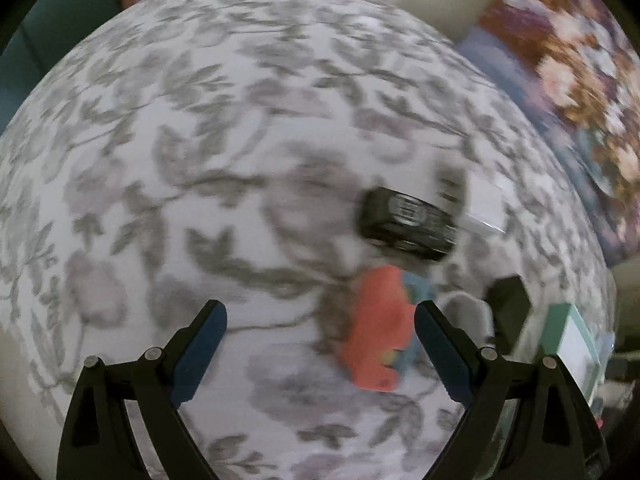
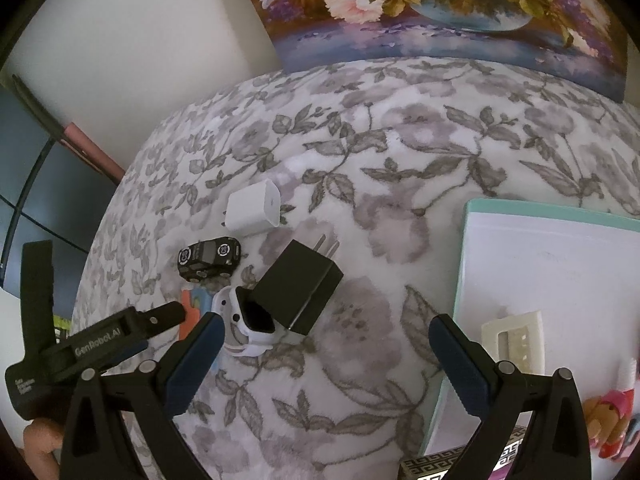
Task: Organize rigid objects
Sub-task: 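Grasp the pink-and-blue case with the left gripper while the right gripper approaches the black charger, then grasp the black charger with the right gripper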
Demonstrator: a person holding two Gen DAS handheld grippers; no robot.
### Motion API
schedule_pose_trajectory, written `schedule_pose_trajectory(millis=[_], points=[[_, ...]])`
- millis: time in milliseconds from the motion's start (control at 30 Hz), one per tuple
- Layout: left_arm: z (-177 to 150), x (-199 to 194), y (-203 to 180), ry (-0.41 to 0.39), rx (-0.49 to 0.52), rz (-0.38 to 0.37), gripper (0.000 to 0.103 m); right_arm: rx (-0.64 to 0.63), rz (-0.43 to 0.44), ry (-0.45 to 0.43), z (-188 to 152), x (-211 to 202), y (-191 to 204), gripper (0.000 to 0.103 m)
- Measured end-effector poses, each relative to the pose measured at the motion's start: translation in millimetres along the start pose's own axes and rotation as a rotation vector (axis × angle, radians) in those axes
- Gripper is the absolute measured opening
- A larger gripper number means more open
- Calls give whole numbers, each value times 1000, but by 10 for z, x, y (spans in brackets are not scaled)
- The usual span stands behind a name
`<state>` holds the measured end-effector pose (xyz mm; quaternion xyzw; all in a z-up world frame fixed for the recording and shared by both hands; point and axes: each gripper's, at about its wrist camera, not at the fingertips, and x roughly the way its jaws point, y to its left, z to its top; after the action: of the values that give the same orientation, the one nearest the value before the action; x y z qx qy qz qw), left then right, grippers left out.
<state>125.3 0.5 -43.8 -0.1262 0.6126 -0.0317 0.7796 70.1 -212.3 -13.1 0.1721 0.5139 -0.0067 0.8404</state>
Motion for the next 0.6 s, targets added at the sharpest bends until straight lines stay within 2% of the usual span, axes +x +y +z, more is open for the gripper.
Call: schedule_pose_trajectory(millis=[100, 200, 500, 600], points=[[-21, 67, -209, 12, 53, -24, 95, 13, 7, -6, 21, -20, -32, 103], [-21, 179, -329, 31, 95, -8, 93, 10, 10, -9, 42, -26, -38, 103], [-45, 300, -587, 13, 168, 85, 71, 19, 12, -16, 110, 12, -53, 103], [-99, 263, -694, 10, 205, 89, 57, 27, 12, -15, 128, 57, -42, 103]])
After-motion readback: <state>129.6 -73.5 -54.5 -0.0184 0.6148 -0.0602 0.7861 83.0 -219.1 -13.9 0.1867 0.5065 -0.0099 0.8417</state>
